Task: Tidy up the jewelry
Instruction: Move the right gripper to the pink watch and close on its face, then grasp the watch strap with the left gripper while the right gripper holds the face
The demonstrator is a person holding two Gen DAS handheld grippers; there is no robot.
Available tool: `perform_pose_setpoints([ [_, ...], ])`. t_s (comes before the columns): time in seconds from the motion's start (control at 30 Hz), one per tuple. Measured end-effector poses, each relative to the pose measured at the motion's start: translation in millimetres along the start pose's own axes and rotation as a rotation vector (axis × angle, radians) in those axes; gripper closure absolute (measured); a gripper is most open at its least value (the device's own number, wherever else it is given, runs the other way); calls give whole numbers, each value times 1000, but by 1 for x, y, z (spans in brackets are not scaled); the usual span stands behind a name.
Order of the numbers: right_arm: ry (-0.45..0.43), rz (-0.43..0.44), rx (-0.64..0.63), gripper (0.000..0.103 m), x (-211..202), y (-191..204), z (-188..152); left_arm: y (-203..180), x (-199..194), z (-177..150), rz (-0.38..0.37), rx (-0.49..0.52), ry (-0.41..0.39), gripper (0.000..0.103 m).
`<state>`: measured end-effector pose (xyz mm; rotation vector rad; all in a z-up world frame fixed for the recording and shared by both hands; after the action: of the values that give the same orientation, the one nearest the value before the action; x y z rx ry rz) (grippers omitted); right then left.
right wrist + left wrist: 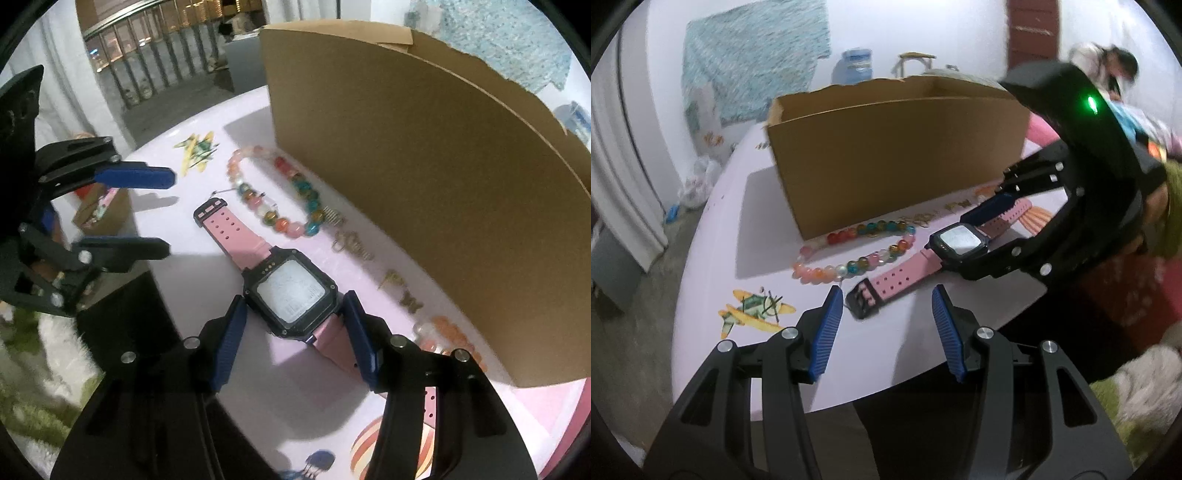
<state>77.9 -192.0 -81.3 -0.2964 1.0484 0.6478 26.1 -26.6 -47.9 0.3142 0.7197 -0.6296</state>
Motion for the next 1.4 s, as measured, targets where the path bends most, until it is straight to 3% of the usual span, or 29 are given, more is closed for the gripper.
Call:
perform_pose_setpoints([
  [0.27, 47, 185, 70, 50, -10, -3, -9, -41, 11, -6, 45, 219, 41, 55],
  [0.43, 56, 308, 140, 50, -10, -11, -10, -49, 20, -7, 85, 258, 67, 55],
  [0.47, 53, 331, 161, 50, -9, -13, -9, -49, 19, -5, 84, 256, 63, 57],
  [0.6, 36, 359, 193, 50, -6, -13, -8, -43, 25, -1, 87, 226, 81, 93],
  [0.83, 0, 292, 182, 50, -10, -8, -11, -23, 24, 5, -5, 105, 137, 95],
  [1.07, -21, 110, 141, 52, -18, -9, -24, -4, 33, 7, -77, -25, 206, 98],
  [1.27, -31, -73, 136, 89, -20, -14, -27, -1, 40, 10, -78, -46, 232, 99],
  [1.4, -79, -113, 196, 97, -22, -12, -29, -6, 40, 12, -32, -20, 219, 100],
])
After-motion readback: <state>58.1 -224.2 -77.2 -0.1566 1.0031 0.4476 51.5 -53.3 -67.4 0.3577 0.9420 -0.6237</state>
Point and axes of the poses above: each gripper's, at about its wrist camera, not at the fingertips, and x roughly the way its jaws point, y to its left, z to its top, the point moved 4 cm from there along x, roughly the way its jaws point
